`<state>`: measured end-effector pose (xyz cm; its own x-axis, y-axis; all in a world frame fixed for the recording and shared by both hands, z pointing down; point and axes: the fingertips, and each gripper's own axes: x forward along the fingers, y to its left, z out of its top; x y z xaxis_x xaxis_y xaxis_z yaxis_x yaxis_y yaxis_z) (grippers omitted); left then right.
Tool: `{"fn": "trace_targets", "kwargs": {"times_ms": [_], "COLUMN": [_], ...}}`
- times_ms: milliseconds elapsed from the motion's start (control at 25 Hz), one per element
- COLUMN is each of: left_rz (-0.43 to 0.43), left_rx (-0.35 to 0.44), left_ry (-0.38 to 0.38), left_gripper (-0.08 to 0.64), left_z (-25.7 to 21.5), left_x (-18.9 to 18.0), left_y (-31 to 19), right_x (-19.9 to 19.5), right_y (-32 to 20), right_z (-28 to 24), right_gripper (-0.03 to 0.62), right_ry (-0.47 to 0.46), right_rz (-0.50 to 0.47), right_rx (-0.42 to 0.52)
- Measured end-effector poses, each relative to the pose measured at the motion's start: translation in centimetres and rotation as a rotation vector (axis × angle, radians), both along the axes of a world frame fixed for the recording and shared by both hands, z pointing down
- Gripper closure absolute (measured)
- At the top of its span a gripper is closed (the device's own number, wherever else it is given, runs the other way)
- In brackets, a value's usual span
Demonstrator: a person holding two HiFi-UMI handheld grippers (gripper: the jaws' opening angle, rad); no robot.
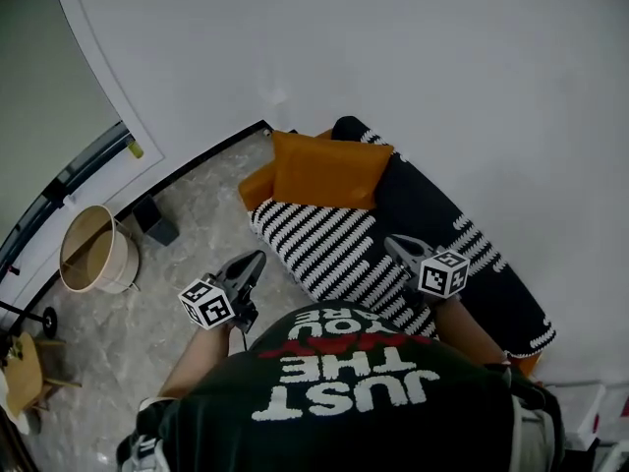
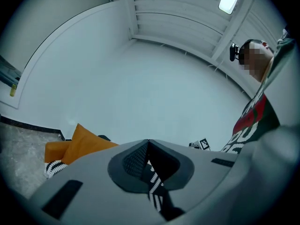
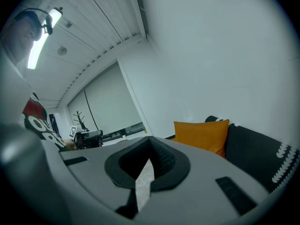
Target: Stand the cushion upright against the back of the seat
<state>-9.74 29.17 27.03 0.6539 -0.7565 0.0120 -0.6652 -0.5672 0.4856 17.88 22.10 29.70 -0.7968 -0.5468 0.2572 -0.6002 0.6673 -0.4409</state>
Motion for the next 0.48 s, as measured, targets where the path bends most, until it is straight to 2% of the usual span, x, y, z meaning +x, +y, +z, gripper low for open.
{"fn": "trace_targets", "kwargs": {"times_ms": [240, 480], "left_rz": [0.01, -0.003], "left_rx": [0.002, -0.003], "left_ry": [0.012, 0.027], "left_gripper": [0.549, 0.549], "left_z": [0.4, -0.1], "left_x": [0.2, 0.0], "left_y": [0.3, 0.3], "right_x": [1.2, 0.9], "right_y": [0.1, 0.5], "right_z": [-0.1, -0.2], "right_gripper": [0.569, 0.569], "right_ry": [0.026, 0.044], "right_rz": [0.029, 0.009], "right_rx": [0.015, 0.013]}}
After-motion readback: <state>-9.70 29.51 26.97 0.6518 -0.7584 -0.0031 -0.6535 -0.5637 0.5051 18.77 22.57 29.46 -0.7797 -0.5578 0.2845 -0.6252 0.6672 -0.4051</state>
